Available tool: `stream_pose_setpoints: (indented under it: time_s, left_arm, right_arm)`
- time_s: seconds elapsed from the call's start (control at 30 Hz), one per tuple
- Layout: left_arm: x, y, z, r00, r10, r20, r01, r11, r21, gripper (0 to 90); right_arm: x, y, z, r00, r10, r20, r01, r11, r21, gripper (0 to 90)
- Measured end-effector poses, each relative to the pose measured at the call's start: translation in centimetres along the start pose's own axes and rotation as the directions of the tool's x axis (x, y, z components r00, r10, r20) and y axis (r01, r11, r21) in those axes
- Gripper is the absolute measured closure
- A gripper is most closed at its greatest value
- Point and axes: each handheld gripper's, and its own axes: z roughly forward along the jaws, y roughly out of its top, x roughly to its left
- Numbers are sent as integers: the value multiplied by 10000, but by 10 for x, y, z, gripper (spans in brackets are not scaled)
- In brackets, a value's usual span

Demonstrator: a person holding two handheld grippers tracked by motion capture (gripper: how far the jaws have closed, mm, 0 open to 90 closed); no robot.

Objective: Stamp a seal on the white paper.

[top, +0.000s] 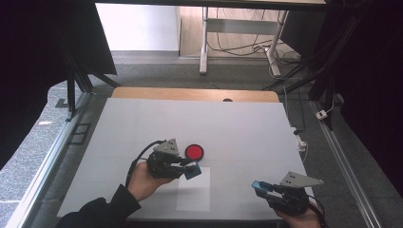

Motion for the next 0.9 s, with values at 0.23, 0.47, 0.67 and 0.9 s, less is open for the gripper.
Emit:
stream_pose_setpoints:
  time_s: [0.23, 0.47, 0.67, 0.9]
  left_arm:
    - [-3, -8, 7, 9999, -100, 26, 100, 9997, 216, 699]
    - [-4, -15, 18, 9999, -135, -106, 139, 9992, 379, 699]
    - [-2, -20, 28, 9997, -208, -159, 219, 9975, 670, 699]
    - [-1, -24, 38, 9990, -34, -455, 80, 9948, 1016, 700]
  right_arm:
    - [0, 0, 0, 10000, -25, -52, 24, 10000, -37, 683]
    - [0, 0, 0, 10000, -55, -71, 55, 10000, -37, 683]
    - [0, 0, 0, 10000, -51, -70, 51, 10000, -21, 683]
    - [0, 1, 1, 10000, -53, -83, 53, 10000, -6, 683]
